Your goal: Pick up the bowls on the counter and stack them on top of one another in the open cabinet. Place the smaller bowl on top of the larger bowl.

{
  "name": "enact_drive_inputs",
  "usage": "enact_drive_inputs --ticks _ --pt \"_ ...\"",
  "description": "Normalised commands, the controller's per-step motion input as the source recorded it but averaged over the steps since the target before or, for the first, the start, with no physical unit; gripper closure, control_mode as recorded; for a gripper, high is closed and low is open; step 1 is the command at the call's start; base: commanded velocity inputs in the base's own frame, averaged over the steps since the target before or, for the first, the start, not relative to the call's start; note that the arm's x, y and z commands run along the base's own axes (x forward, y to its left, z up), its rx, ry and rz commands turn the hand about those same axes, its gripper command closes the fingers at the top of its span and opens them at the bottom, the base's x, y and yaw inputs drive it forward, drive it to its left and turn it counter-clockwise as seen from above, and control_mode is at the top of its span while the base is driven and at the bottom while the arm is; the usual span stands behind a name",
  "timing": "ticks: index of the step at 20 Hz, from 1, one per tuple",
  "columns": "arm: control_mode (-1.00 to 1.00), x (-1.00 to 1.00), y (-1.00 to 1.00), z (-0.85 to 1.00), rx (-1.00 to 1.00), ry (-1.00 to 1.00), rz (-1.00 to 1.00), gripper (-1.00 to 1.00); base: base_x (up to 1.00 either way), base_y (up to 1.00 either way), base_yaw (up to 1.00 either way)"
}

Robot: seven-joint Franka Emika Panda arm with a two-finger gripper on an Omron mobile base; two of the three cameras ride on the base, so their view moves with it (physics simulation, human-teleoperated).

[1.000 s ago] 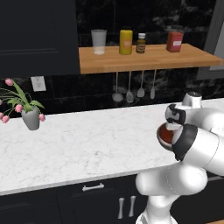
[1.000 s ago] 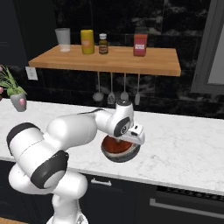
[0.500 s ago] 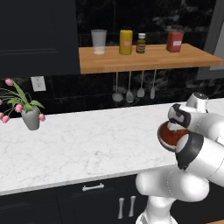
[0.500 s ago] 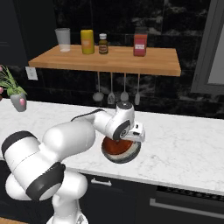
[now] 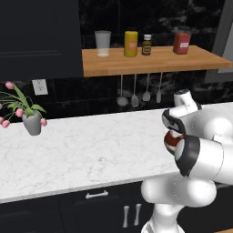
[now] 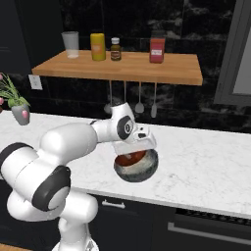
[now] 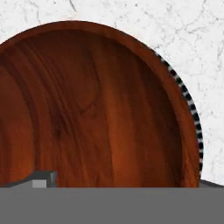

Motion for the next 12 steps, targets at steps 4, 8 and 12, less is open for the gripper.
enact_drive_inputs --ticks 4,8,12 --pt "-1.00 -0.28 -0.34 0.04 0.01 0.23 0.00 -1.00 0.00 0.00 0.00" --pt "-1.00 -0.44 -0.56 0.00 0.05 0.15 0.00 -1.00 0.00 0.00 0.00" --pt "-1.00 -0.65 -0.32 -0.01 0.11 0.09 0.00 -1.00 0.00 0.00 0.00"
